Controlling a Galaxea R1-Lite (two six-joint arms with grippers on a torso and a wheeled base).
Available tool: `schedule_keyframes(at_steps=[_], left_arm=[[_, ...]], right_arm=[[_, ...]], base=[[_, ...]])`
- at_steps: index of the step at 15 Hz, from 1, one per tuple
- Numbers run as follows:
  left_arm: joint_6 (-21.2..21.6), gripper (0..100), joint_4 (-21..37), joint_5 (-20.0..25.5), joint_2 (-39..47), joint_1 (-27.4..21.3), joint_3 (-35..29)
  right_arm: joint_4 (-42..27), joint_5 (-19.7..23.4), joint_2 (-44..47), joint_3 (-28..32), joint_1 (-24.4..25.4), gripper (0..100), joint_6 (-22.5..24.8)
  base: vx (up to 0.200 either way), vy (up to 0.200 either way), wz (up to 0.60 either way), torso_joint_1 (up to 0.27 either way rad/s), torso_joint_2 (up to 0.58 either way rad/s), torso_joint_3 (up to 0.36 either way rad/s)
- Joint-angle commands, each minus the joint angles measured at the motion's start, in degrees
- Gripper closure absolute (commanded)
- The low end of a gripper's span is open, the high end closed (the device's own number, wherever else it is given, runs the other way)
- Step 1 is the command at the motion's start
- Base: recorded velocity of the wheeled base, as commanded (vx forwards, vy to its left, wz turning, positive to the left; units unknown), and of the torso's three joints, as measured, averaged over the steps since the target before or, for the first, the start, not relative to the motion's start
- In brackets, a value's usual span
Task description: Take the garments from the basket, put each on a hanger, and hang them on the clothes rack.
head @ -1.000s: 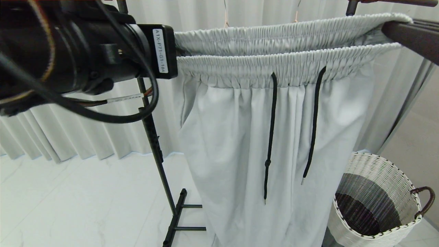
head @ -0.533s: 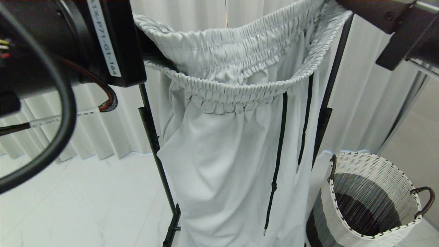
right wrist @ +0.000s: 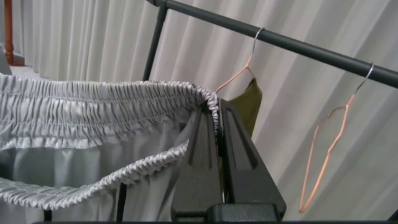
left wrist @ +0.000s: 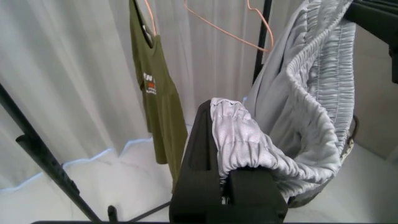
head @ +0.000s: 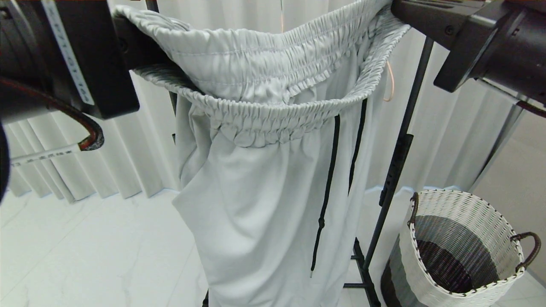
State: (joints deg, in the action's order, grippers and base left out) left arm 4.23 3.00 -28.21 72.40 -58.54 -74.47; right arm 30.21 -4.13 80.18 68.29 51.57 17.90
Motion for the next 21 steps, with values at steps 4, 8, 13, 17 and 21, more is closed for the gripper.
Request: schedule_keyframes(at_steps=[4,8,13,17,21], left_arm=[[1.9,100,-0.6,0.0,4.0,6.4,-4.0],[1.1,100,-3.7,-0.2,8.9,10.0,-5.8],[1.4,100,-8.1,-1.0,9.6,13.3,-0.8],[1.3,100,-8.1,-0.9,8.7,13.3,-0.7],[1.7,100,-8.1,-0.9,8.5,13.3,-1.0]], right_arm=[[0.2,-0.1,-1.0,0.5,-3.1,100,0.1],[0.2,-0.2,-4.0,-4.6,-4.6,100,0.0],[0.3,-0.3,-8.4,-11.3,-4.7,100,0.1],[0.3,-0.2,-8.7,-12.2,-4.7,100,0.1],[0.3,-0.3,-9.2,-12.4,-4.7,100,0.1]], base=[[0.0,0.0,0.0,0.0,0.0,0.0],[0.0,0.0,0.0,0.0,0.0,0.0],[0.0,0.0,0.0,0.0,0.0,0.0],[0.0,0.0,0.0,0.0,0.0,0.0],[0.0,0.0,0.0,0.0,0.0,0.0]])
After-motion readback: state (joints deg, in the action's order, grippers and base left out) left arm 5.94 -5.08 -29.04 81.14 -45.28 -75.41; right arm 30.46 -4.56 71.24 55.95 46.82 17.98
